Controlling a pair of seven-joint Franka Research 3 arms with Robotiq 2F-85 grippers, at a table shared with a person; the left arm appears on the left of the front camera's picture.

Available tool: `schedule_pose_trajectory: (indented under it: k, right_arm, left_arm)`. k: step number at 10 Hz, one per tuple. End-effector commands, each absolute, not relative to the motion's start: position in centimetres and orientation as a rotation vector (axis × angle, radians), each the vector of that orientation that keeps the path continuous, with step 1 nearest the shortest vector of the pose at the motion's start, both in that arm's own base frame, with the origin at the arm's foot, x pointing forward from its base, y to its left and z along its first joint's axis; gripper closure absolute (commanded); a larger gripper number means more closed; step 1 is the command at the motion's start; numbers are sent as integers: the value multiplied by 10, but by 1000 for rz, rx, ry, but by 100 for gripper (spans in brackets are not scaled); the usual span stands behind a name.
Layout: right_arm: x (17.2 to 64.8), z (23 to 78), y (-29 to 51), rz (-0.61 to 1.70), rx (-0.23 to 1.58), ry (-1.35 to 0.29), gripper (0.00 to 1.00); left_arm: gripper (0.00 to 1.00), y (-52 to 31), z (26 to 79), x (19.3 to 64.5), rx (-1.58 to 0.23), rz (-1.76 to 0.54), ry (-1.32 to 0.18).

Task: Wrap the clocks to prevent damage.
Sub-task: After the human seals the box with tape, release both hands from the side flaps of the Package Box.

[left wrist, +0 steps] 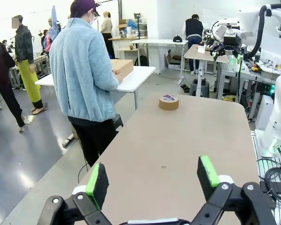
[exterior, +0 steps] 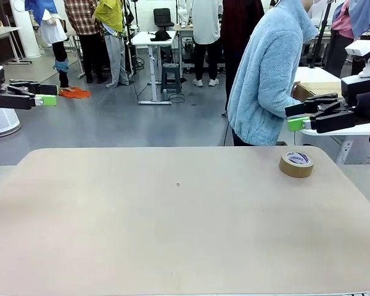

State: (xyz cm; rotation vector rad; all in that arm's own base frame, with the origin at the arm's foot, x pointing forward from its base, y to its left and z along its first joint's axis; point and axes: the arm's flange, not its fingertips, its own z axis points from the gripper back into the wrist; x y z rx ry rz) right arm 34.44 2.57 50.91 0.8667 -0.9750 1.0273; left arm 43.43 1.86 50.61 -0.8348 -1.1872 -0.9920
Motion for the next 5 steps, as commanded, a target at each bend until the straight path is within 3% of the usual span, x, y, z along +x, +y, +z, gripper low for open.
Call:
schedule_pose_trajectory:
  k: [1, 5]
  right_arm:
    - [345, 509, 26, 1037, 870, -981, 0]
    - [345, 509, 26, 1037, 870, -981, 0]
  left_arm:
    - [0, 19, 507, 434, -839, -993, -1191]
    - [0, 19, 507, 434, -839, -993, -1191]
